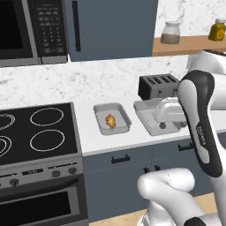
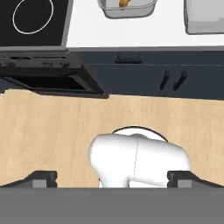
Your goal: Place one potato and one chicken drumstick in each tupperware on the nearby counter, to pack two identical lunches.
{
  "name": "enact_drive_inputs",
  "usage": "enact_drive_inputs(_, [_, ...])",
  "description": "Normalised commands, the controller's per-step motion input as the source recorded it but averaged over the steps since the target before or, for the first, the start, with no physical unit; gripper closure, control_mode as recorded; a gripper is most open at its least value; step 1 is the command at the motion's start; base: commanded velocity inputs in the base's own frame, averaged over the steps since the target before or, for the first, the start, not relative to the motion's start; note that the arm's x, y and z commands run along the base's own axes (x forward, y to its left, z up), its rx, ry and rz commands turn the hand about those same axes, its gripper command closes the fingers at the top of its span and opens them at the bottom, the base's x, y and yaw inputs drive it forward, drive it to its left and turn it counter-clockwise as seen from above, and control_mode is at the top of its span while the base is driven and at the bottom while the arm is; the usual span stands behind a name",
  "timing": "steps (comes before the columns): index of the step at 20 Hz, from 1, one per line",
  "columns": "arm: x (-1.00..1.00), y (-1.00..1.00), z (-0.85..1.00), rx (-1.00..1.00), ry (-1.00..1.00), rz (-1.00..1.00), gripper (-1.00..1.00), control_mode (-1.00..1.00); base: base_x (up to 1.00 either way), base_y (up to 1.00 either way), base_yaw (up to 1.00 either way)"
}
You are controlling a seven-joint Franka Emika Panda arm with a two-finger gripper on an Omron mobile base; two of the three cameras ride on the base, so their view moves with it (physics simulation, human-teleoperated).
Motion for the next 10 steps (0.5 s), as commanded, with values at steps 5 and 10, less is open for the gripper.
enact_drive_inputs(5, [-0.06,0.18,0.00,-0.31,0.16,0.18,-1.00,-1.00,0.00,0.00,0.00])
enact_drive_inputs(10, [-0.40,0.04,0.09,-0.10,0.02,0.12,-1.00,-1.00,0.00,0.00,0.00])
